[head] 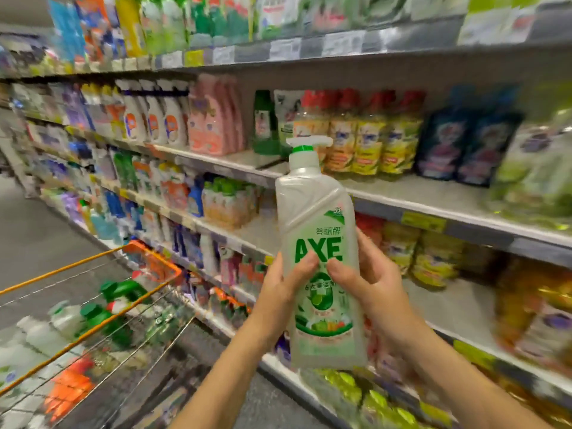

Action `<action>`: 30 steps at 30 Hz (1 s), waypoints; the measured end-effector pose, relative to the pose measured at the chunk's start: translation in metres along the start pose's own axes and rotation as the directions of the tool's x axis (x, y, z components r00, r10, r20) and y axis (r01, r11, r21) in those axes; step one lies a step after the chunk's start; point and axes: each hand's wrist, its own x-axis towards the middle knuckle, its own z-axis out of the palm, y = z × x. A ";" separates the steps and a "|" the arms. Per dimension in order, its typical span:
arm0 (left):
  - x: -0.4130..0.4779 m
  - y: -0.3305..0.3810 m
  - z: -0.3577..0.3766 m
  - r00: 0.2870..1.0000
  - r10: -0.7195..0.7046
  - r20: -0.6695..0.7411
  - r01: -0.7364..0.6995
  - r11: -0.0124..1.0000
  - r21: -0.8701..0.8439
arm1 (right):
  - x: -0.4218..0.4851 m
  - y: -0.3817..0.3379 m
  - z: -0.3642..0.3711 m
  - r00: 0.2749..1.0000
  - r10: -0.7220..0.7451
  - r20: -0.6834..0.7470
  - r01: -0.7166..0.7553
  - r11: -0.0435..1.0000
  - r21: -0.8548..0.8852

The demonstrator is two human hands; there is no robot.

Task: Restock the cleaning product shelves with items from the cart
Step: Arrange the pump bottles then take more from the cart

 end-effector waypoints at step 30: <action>0.130 -0.115 0.588 0.766 -0.064 0.640 0.009 0.996 0.088 | -0.186 -0.205 -0.510 0.727 -0.286 -0.624 0.043 0.926 -0.375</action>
